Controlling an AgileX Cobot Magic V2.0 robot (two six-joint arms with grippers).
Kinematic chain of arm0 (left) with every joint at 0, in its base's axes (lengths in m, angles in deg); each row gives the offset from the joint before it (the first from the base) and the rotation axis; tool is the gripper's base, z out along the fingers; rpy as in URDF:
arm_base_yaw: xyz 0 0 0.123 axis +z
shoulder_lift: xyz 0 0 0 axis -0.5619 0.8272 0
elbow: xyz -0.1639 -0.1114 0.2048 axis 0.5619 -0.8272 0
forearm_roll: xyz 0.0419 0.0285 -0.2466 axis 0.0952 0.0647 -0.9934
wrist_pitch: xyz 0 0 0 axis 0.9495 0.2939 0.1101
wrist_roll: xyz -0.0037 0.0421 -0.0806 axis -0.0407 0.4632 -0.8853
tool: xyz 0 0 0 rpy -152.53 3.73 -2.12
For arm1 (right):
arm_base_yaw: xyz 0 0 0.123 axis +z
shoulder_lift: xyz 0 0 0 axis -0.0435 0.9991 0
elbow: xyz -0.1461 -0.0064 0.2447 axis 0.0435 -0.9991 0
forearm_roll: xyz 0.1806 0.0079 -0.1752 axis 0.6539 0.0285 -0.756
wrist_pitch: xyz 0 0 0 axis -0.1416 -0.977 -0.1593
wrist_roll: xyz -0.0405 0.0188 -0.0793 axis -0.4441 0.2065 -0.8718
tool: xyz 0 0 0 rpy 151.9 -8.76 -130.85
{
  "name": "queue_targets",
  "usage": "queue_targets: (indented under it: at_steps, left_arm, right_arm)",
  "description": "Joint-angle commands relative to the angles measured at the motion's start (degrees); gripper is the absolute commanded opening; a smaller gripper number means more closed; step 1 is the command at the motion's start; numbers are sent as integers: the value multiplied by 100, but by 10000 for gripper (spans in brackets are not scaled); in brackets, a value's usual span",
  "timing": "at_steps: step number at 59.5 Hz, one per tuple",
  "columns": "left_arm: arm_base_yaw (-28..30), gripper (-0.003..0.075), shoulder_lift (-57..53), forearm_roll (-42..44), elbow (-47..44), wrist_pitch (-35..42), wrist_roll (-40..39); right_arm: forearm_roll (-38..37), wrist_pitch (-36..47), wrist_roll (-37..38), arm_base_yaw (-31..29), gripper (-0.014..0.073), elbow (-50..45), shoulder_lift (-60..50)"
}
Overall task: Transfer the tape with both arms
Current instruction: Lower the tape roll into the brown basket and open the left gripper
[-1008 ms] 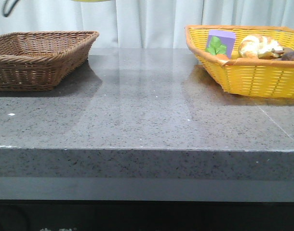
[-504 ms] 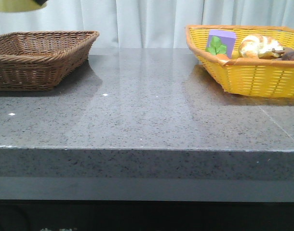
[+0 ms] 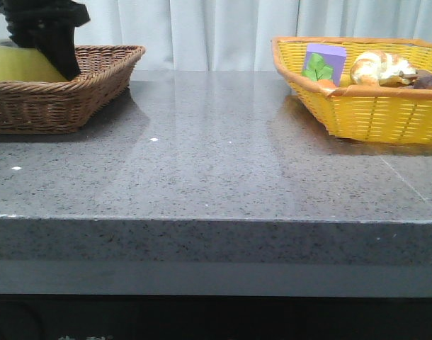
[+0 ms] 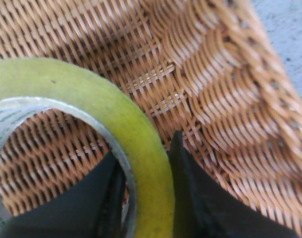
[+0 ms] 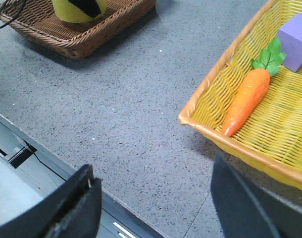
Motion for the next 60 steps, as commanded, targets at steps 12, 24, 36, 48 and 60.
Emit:
queue_targets:
  at_steps: [12, 24, 36, 48, 60]
  left_arm:
    - [-15, 414, -365, -54, 206, 231, -81]
    - [-15, 462, -377, -54, 256, 34, -142]
    - [-15, 462, -508, -54, 483, -44, -495]
    - [-15, 461, -973, -196, 566, -44, -902]
    - [-15, 461, -1832, -569, 312, -44, -902]
  right_arm:
    - [-12, 405, -33, -41, 498, 145, -14]
    - [-12, 405, -33, -41, 498, 145, -14]
    - [-12, 405, -33, -41, 498, 145, -14]
    - [-12, 405, -33, -41, 498, 145, -14]
    - [-12, 405, -33, -41, 498, 145, -14]
